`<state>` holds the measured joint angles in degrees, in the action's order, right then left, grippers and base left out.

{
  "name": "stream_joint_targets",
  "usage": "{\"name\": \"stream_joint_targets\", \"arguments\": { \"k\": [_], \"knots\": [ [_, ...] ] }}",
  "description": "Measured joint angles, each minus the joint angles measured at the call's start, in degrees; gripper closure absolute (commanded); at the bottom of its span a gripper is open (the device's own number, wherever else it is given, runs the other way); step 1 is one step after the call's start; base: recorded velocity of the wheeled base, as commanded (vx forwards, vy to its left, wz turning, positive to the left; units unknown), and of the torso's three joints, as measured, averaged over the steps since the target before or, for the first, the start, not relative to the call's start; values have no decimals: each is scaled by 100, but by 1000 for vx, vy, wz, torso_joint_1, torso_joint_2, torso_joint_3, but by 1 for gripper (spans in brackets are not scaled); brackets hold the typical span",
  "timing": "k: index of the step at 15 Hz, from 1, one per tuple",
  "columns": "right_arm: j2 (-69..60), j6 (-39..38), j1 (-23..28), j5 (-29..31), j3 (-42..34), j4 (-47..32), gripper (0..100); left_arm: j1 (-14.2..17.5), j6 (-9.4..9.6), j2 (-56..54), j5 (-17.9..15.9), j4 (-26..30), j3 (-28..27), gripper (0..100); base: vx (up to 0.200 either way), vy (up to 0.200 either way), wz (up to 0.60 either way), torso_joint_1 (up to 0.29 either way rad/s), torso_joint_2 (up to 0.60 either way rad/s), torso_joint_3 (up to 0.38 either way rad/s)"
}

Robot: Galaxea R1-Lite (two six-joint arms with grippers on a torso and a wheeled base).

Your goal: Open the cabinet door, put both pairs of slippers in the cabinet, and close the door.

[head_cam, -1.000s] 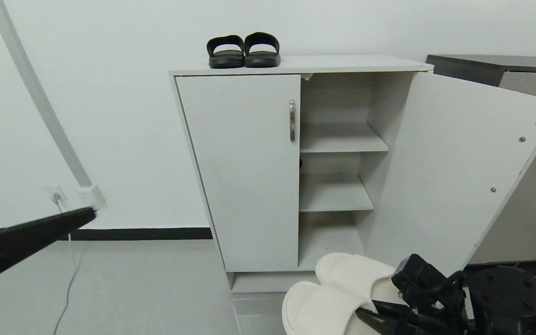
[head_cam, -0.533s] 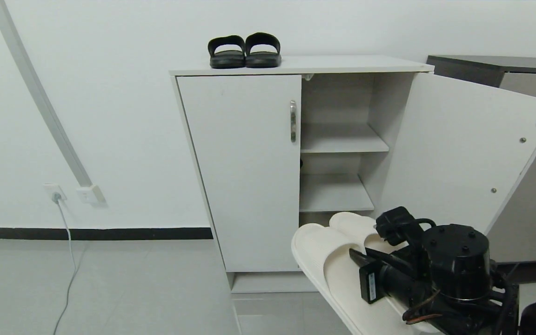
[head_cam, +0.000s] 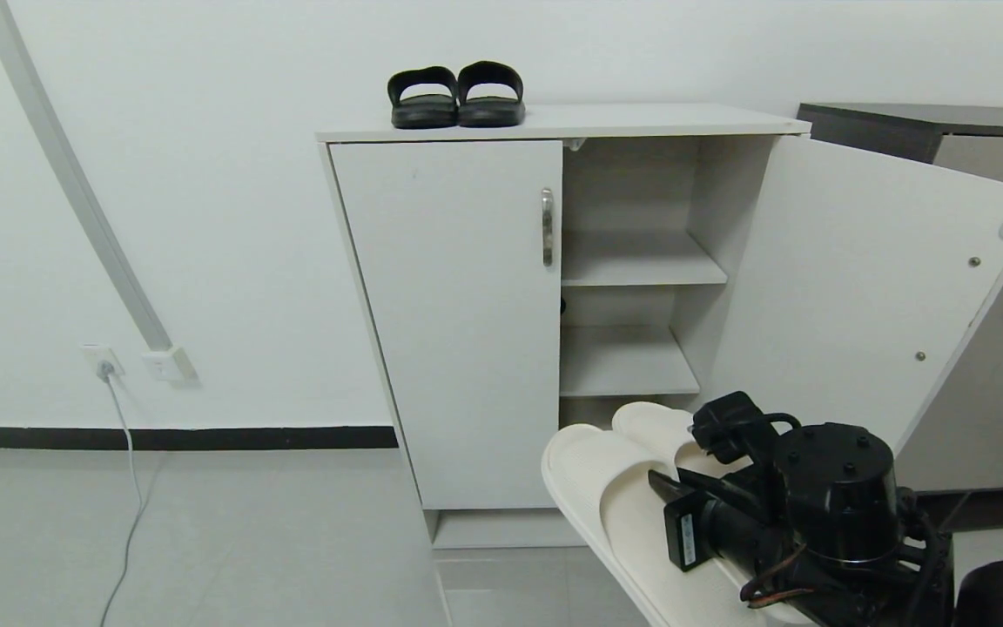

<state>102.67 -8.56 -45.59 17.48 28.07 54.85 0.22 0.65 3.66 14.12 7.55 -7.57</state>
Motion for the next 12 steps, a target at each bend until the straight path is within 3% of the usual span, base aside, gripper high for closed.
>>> {"name": "stream_joint_targets", "arguments": {
  "k": [4,7,9,12],
  "knots": [
    [20,2,0,0,-22,4,100,-6,189,-306,-868,-488,457,100,0,0,0,0,0,0],
    [67,2,-13,0,-22,4,100,-9,193,-361,-1863,-739,589,100,0,0,0,0,0,0],
    [107,9,-24,2,-22,6,100,-15,219,-373,-1929,-845,683,100,0,0,0,0,0,0],
    [124,76,-11,9,34,15,100,-15,69,-379,-1819,-850,711,100,0,0,0,0,0,0]
  ]
}}
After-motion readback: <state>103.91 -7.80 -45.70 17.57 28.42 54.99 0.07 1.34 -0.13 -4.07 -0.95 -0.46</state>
